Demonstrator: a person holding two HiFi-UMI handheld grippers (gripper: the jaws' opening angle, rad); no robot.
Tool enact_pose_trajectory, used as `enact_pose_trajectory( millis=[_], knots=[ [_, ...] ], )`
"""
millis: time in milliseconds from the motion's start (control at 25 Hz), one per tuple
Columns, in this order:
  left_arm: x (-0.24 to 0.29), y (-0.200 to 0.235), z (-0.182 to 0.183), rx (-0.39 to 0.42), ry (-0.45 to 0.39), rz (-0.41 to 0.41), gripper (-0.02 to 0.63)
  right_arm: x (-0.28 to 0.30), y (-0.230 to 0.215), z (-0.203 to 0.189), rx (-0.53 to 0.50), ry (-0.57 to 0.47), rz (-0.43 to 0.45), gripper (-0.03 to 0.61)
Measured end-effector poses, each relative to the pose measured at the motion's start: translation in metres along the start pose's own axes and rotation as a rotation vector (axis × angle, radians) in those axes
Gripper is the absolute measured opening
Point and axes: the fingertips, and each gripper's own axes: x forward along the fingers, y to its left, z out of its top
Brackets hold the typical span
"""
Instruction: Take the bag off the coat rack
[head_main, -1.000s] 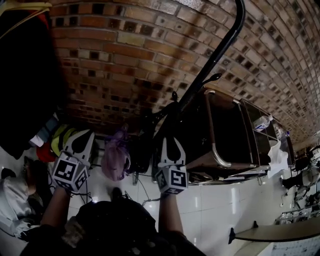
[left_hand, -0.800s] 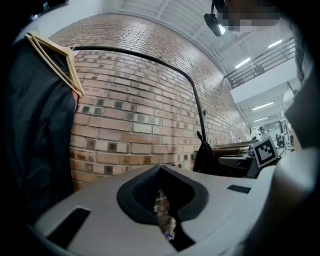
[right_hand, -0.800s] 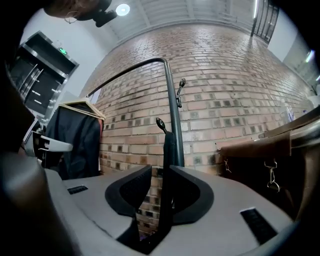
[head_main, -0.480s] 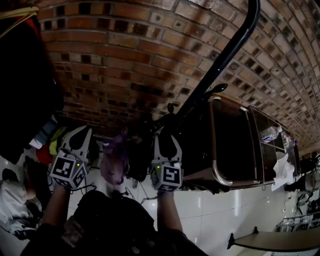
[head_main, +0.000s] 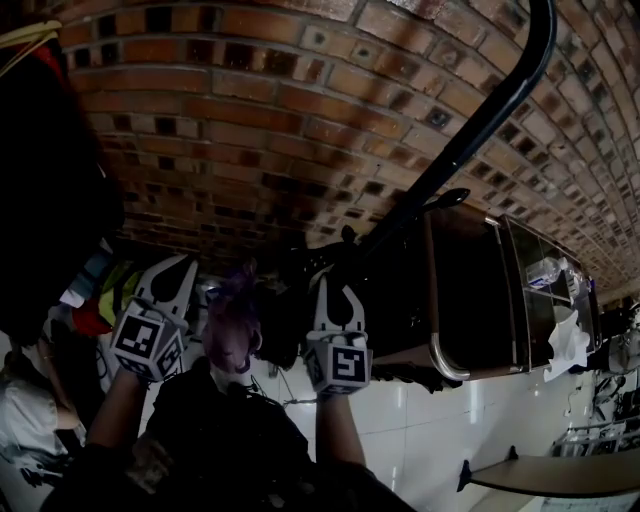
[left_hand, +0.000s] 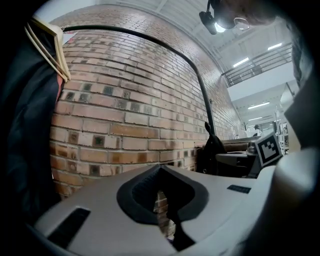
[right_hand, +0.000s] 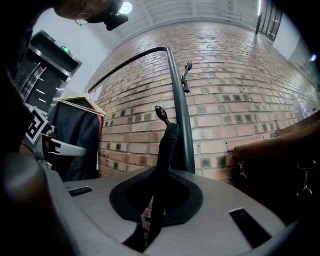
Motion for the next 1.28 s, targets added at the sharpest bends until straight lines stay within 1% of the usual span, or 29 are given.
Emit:
enact_pose_trajectory(
  millis=[80,200,280,320,400,480,600,840,1200,1280],
  knots=[
    [0.008,0.002,-0.003,0.008,0.009,-0.022,0.028,-0.002,0.004,0.003,0.009,-0.016,0.02,0.046],
    [0.02,0.001,0.004,0.051,0.003,-0.047,0.028,-0.001,0.01,0.011,0.028,-0.047,0.048,0.044],
    [0.026,-0.003,0.006,0.046,-0.002,-0.07,0.028,-0.003,0.015,0.018,0.033,-0.066,0.067,0.043],
    [0.028,-0.006,0.006,0.047,-0.003,-0.082,0.028,-0.005,0.017,0.023,0.034,-0.074,0.078,0.041],
    [0.031,-0.01,0.007,0.075,-0.005,-0.102,0.028,-0.009,0.024,0.037,0.038,-0.1,0.1,0.041],
    [0.032,-0.012,0.008,0.091,-0.009,-0.115,0.028,-0.011,0.028,0.053,0.058,-0.132,0.115,0.041],
    [0.034,-0.014,0.008,0.079,-0.015,-0.131,0.028,-0.013,0.028,0.075,0.097,-0.176,0.121,0.04],
    [0.042,-0.007,0.015,0.066,-0.021,-0.146,0.028,-0.004,0.03,0.095,0.103,-0.22,0.141,0.04],
    [0.057,0.013,0.022,0.056,-0.014,-0.15,0.028,0.012,0.013,0.127,0.152,-0.29,0.115,0.037],
    [0.062,0.017,0.024,0.06,-0.013,-0.159,0.028,0.014,0.013,0.132,0.144,-0.301,0.119,0.037]
  ],
)
